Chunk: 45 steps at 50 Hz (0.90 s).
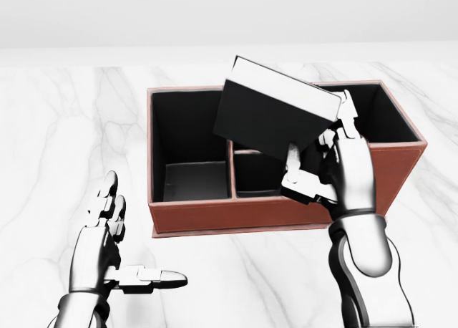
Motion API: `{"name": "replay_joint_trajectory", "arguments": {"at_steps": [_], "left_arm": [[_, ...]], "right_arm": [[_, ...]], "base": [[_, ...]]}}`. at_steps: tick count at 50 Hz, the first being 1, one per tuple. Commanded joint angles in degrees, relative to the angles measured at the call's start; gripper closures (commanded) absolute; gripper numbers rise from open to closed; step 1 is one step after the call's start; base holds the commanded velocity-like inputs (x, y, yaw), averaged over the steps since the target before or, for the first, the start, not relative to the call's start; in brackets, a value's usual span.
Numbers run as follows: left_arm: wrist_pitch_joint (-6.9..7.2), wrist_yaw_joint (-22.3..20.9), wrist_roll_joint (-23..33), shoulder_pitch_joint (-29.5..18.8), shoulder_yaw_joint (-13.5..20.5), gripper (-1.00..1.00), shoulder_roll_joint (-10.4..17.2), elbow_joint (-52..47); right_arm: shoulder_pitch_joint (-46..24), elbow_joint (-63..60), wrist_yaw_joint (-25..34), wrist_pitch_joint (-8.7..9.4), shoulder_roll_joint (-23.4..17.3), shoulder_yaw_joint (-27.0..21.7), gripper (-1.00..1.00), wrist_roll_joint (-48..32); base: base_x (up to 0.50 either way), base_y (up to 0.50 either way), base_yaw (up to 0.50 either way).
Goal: Pick up the book and place it in the right compartment of the caddy.
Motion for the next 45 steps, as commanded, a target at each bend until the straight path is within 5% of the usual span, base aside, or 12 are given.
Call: {"name": "replay_joint_trajectory", "arguments": {"at_steps": [1, 14, 27, 45], "left_arm": [[0.26, -0.26, -0.71, 0.29, 0.22, -1.00, -0.02, -1.21], [0.38, -0.16, -0.76, 0.32, 0.27, -1.00, -0.01, -1.20], [-0.28, -0.16, -0.57, -0.01, 0.27, -1.00, 0.04, -0.13], [-0.27, -0.07, -0.43, -0.01, 0.15, -1.00, -0.03, -0.16]], "right_arm": [[-6.18, -8.59, -0.48, 0.00, -2.75, -2.85, 1.00, 2.88], [-18.72, 2.75, -0.14, 0.00, -9.05, -7.18, 1.00, 5.47], [-28.44, 41.28, -4.51, 0.00, -15.46, -8.59, 1.00, 0.52], [-31.00, 42.90, -6.59, 0.00, -20.11, -10.13, 1.00, 1.50]], "base": [[0.00, 0.00, 0.00], [0.00, 0.00, 0.00], [0.00, 0.00, 0.00], [0.00, 0.00, 0.00]]}}
